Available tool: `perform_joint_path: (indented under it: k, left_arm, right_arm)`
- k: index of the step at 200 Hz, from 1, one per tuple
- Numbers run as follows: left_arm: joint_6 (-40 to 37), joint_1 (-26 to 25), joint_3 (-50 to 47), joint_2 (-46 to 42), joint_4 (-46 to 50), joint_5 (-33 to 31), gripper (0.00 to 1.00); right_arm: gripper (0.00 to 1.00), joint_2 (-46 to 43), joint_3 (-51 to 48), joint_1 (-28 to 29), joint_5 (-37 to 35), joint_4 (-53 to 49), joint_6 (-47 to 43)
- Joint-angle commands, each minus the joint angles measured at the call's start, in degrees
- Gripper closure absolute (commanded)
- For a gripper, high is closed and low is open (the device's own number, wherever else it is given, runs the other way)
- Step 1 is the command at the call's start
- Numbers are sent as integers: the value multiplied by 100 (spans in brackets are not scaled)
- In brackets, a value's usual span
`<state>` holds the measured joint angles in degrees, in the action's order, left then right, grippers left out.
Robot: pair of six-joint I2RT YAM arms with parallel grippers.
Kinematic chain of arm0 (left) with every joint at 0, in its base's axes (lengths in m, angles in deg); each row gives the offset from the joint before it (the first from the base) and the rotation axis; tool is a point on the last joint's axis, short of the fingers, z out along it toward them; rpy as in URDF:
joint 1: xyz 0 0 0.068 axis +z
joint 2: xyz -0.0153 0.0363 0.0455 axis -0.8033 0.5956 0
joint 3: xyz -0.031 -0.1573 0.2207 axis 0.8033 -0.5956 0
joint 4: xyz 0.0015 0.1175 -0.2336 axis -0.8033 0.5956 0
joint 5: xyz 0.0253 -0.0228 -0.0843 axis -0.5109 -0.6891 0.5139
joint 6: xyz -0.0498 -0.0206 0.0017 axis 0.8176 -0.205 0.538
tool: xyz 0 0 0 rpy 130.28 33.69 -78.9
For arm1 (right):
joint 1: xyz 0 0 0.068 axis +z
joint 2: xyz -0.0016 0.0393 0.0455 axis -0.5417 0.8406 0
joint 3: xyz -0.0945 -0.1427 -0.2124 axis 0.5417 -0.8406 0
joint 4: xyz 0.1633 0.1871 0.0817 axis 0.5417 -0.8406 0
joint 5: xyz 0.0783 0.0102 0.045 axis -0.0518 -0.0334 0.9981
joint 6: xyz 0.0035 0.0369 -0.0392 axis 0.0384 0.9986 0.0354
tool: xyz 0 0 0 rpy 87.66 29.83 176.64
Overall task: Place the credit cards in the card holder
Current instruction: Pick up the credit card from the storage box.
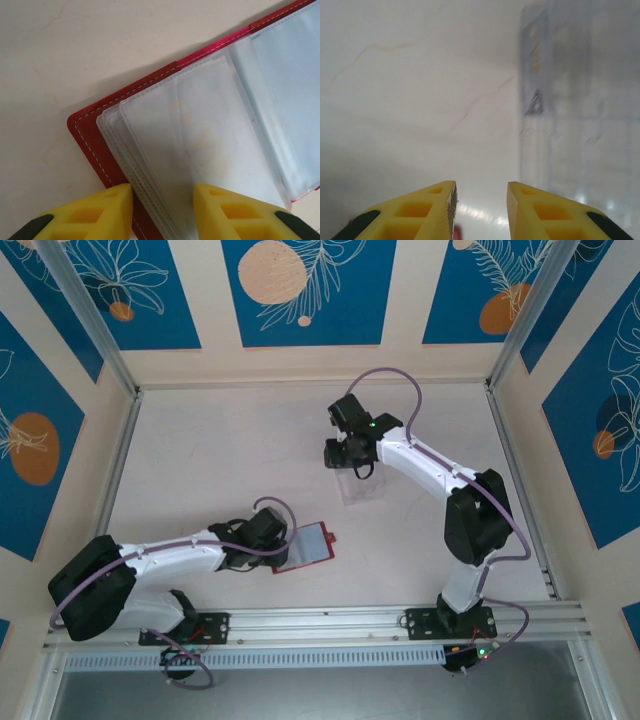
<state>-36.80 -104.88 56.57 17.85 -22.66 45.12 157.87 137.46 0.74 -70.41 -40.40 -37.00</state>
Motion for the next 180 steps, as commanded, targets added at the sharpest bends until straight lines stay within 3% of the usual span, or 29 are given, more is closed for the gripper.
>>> perform_joint_path:
  k: [1, 104, 180]
  left_arm:
    - [63, 14, -202, 41, 8, -20, 65]
    - [160, 11, -387, 34, -167, 37, 67]
    - [186, 7, -452, -54, -162, 7, 67]
  right_arm:
    - [66, 494, 470, -81, -651, -475, -326]
    - [67, 2356, 2387, -427, -602, -908, -853]
    - [71, 2772, 2608, -471, -413, -978, -927]
